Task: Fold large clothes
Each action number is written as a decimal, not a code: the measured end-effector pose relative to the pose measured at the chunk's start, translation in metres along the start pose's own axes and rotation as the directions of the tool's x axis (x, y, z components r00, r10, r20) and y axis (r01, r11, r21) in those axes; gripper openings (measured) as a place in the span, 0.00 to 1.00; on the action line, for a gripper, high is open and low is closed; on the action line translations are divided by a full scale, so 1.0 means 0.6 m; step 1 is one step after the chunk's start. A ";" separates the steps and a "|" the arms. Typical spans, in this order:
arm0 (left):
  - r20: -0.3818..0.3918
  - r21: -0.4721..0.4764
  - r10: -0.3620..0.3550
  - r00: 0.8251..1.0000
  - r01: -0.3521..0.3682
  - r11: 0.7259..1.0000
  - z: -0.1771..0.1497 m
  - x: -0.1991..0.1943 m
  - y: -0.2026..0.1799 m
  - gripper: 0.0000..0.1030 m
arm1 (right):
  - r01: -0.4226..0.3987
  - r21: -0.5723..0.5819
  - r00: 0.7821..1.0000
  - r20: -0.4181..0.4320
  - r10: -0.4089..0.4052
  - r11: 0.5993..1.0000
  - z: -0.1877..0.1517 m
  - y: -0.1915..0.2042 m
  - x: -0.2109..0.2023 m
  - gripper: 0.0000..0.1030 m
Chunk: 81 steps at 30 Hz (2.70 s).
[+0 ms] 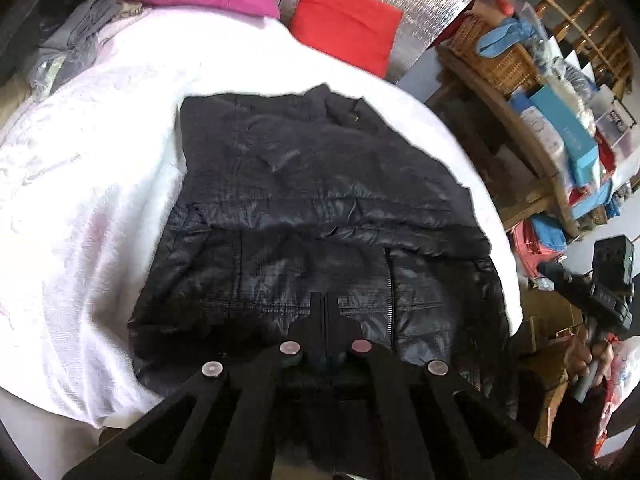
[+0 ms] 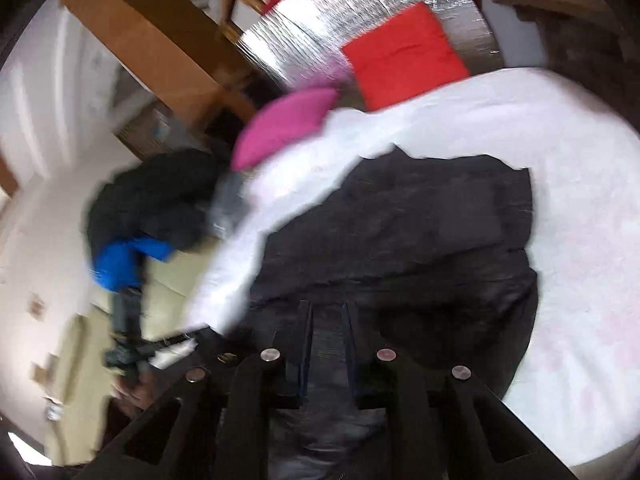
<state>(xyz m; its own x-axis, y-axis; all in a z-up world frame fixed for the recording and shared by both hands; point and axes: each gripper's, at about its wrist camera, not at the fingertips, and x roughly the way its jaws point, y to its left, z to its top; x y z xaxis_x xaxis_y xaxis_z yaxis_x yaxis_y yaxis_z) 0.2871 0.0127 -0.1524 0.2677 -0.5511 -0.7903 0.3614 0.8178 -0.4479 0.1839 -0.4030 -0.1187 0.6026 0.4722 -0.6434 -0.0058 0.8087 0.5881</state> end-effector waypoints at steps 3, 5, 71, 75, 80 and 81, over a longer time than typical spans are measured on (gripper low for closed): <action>0.005 -0.007 -0.019 1.000 0.019 1.000 -0.018 0.007 0.005 0.00 | 0.070 0.025 0.989 -0.135 -0.066 0.997 -0.049 -0.019 0.012 0.17; 0.008 -0.015 -0.006 1.000 0.006 1.000 -0.032 0.009 0.010 0.00 | 0.078 0.034 0.984 -0.164 -0.072 0.996 -0.080 -0.036 0.005 0.18; -0.245 -0.040 0.151 0.958 -0.166 0.985 -0.297 0.128 0.104 0.11 | 0.070 0.127 0.940 -0.340 -0.024 0.989 -0.313 -0.120 0.136 0.24; -0.167 0.019 0.039 0.985 -0.037 0.999 -0.274 0.049 0.053 0.11 | -0.044 0.066 0.965 -0.255 0.059 0.997 -0.279 -0.057 0.083 0.23; -0.029 0.074 -0.092 0.995 0.094 0.993 -0.190 -0.039 -0.002 0.08 | -0.179 0.004 0.980 -0.089 0.179 0.984 -0.201 0.014 0.031 0.22; 0.000 0.077 -0.105 0.994 0.105 0.992 -0.160 -0.050 -0.009 0.07 | -0.196 -0.004 0.979 -0.054 0.195 0.981 -0.179 0.020 0.026 0.22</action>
<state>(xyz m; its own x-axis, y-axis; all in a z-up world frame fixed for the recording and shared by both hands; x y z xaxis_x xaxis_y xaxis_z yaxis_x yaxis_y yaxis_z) 0.1916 0.0410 -0.1661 0.2281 -0.6340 -0.7389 0.4553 0.7403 -0.4947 0.1076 -0.3483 -0.1742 0.5455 0.6394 -0.5419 -0.1271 0.7022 0.7006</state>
